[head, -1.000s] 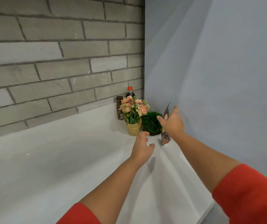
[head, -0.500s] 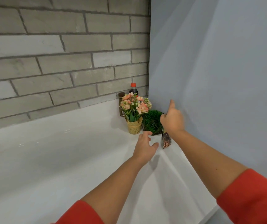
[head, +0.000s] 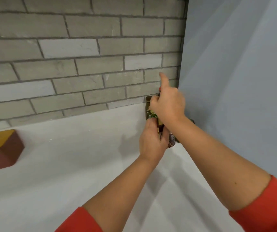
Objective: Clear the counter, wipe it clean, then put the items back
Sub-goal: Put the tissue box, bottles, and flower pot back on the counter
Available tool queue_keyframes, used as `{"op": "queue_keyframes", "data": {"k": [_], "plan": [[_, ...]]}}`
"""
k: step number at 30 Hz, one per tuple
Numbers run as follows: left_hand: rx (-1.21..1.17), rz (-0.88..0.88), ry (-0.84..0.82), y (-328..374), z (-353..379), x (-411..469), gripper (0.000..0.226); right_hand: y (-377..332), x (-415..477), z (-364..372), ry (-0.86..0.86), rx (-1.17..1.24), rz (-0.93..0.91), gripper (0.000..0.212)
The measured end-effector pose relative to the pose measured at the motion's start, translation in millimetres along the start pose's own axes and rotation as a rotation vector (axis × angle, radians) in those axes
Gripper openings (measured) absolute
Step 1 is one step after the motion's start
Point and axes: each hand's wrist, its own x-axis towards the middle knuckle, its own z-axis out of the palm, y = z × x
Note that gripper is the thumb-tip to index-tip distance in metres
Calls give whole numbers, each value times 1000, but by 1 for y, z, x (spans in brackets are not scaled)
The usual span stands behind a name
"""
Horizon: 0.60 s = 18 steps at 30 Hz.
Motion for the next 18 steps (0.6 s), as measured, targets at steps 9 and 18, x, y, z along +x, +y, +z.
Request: {"op": "queue_keyframes", "data": {"k": [9, 18], "plan": [[216, -127, 96, -63, -113, 15, 10, -114, -7, 59, -80, 167, -198, 65], [436, -320, 67, -156, -231, 19, 16, -223, -22, 150, -367, 332, -222, 31]]}}
